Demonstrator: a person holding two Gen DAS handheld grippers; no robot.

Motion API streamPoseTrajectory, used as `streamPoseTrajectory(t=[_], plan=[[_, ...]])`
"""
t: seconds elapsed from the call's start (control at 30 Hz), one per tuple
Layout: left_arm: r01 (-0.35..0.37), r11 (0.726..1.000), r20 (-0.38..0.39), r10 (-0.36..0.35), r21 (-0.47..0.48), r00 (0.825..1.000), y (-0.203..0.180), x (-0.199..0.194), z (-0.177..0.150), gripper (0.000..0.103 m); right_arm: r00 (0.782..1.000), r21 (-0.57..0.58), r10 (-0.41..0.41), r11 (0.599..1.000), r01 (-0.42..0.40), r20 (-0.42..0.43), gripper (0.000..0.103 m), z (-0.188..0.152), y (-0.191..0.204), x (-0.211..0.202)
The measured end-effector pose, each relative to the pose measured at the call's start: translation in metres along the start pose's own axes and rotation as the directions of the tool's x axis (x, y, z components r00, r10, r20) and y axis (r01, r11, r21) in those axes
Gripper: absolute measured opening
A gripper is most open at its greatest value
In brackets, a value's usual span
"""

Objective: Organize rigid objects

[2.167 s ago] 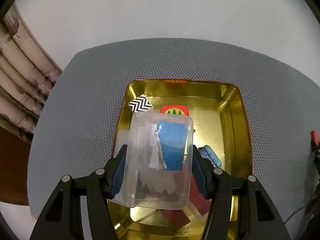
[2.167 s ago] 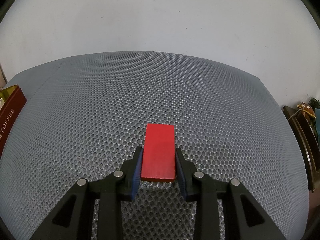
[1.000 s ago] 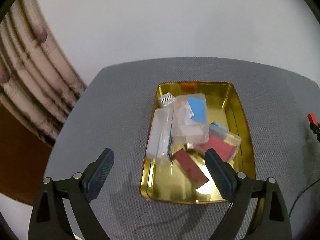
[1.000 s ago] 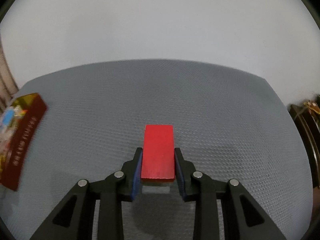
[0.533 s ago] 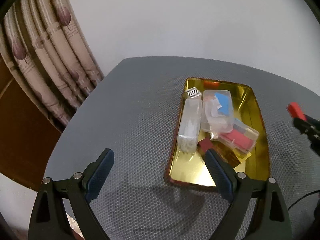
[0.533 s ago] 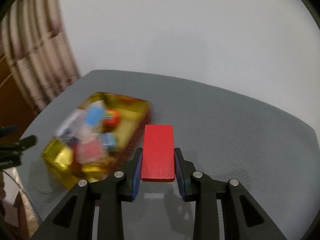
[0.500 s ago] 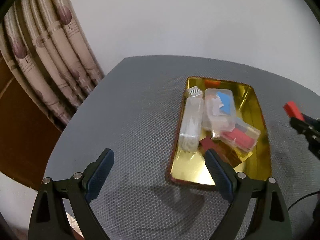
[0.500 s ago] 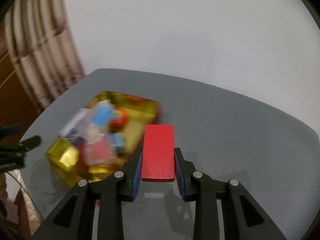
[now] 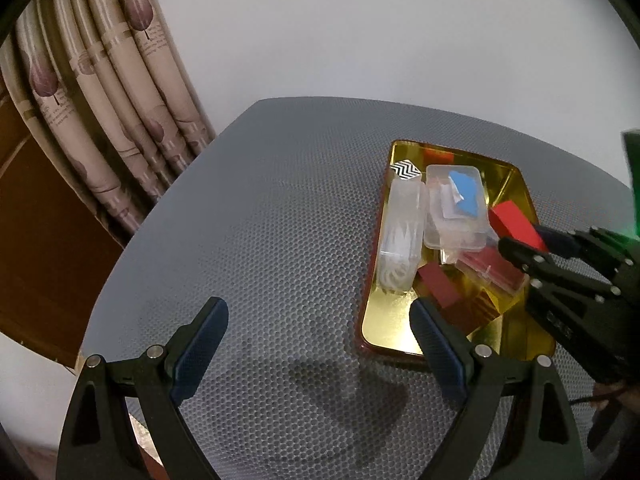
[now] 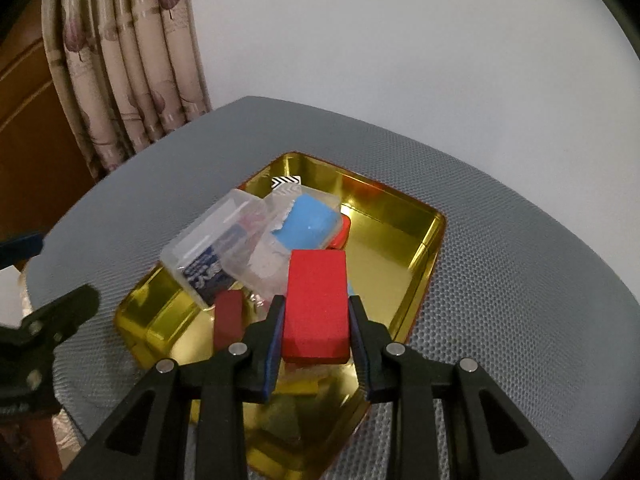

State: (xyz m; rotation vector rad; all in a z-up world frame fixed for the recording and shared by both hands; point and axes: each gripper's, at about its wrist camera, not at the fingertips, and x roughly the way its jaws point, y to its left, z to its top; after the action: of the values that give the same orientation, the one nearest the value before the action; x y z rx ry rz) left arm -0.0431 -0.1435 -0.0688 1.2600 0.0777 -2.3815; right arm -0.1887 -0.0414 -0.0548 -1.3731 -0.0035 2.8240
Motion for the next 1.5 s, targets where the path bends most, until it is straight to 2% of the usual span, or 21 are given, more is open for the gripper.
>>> streamPoseTrajectory(t=[0.5, 0.9, 0.93, 1.03, 1.13, 1.2, 1.4, 1.5], plan=[[0.0, 1.0, -0.015, 0.0, -0.021, 1.0, 0.0, 0.007, -0.002, 0.09, 0.997, 0.033, -0.067, 0.997, 0.069, -0.035, 0.03, 0.017, -0.018, 0.044], [0.0, 1.0, -0.024, -0.001, -0.017, 1.0, 0.0, 0.01, -0.003, 0.09, 0.994, 0.04, -0.091, 0.995, 0.094, -0.061, 0.032, 0.016, -0.022, 0.055], [0.002, 1.0, -0.024, -0.002, -0.017, 1.0, -0.001, 0.01, -0.003, 0.09, 0.993, 0.039, -0.097, 0.994, 0.099, -0.062, 0.035, 0.016, -0.022, 0.054], [0.005, 1.0, -0.024, -0.006, -0.018, 1.0, 0.0, 0.009, -0.003, 0.09, 0.994, 0.05, -0.089, 0.994, 0.093, -0.061, 0.054, 0.018, -0.02, 0.051], [0.004, 1.0, -0.023, -0.004, -0.018, 1.0, -0.001, 0.009, -0.003, 0.09, 0.996, 0.064, -0.071, 0.995, 0.074, -0.048, 0.062, 0.019, -0.017, 0.043], [0.007, 1.0, -0.022, -0.007, -0.017, 1.0, -0.001, 0.008, -0.004, 0.09, 0.997, 0.061, -0.061, 0.996, 0.064, -0.049, 0.062, 0.02, -0.014, 0.036], [0.017, 1.0, -0.017, -0.017, -0.018, 1.0, 0.0, 0.005, -0.002, 0.09, 0.992, 0.078, -0.122, 0.989, 0.124, -0.038, 0.063, 0.005, -0.016, -0.002], [0.03, 0.999, -0.014, -0.03, -0.029, 0.999, -0.001, 0.003, 0.0, 0.09, 0.992, 0.098, -0.12, 0.988, 0.123, -0.044, 0.063, -0.006, -0.018, -0.017]])
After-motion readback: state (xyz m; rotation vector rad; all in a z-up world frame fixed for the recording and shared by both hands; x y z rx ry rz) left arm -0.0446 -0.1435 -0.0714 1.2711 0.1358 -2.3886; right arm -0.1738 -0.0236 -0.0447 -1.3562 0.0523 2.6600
